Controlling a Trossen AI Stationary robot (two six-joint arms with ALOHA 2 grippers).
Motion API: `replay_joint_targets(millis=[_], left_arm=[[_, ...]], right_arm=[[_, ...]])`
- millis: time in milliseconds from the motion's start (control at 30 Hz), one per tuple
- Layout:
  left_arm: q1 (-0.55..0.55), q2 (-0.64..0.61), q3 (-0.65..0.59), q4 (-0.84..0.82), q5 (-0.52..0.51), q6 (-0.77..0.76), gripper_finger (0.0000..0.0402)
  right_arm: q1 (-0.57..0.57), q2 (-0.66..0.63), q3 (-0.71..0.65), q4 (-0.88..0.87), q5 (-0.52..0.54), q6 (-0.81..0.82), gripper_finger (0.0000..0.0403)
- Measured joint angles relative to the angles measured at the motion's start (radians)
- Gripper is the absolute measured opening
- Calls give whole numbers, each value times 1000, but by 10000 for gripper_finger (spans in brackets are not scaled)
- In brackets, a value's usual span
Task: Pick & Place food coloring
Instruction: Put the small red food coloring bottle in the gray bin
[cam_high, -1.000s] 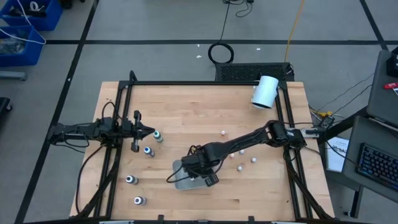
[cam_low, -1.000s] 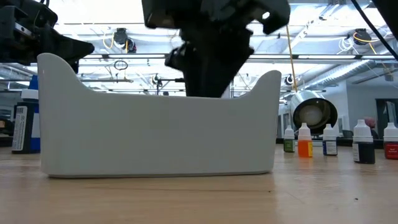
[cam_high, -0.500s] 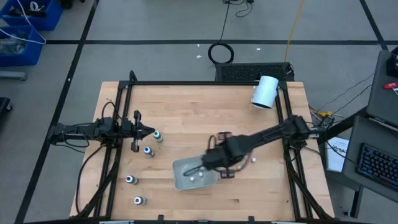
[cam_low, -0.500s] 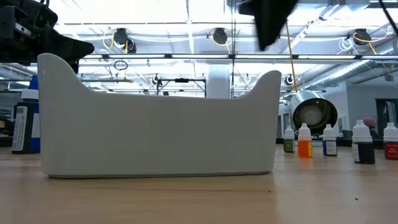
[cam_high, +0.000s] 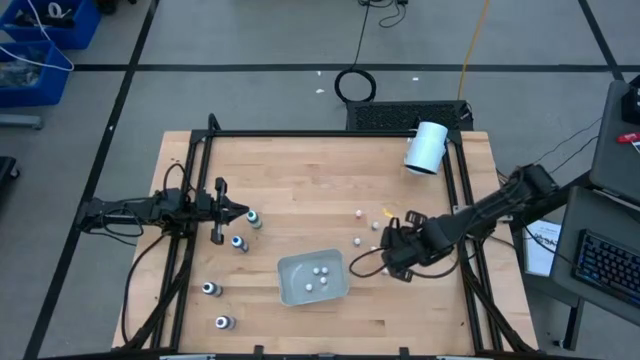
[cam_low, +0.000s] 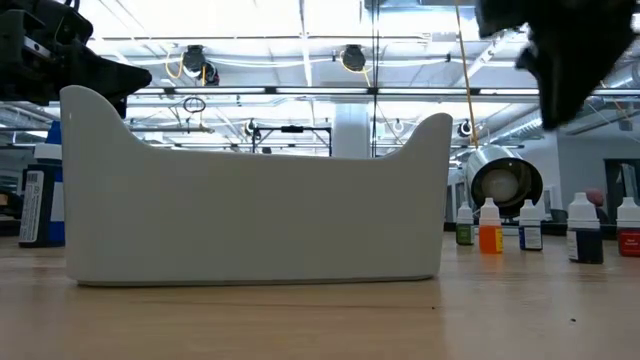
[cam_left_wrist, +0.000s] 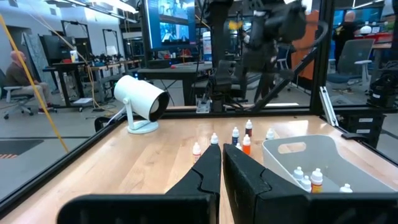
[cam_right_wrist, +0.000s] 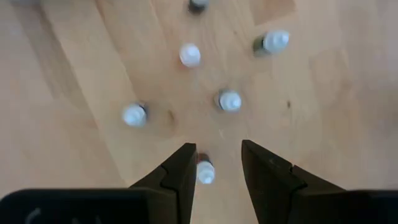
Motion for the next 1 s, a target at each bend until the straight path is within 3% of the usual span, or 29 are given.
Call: replay_joint_targets(millis=[200, 567, 1000], left_arm=[[0, 0, 0, 0, 0, 0, 26], [0, 0, 0, 0, 0, 0, 26], [0, 0, 0, 0, 0, 0, 26]], right_arm=[[0, -40, -140, 17, -54, 39, 116], [4, -42, -215, 139, -155, 79, 116], [4, -42, -300, 227, -157, 91, 116]])
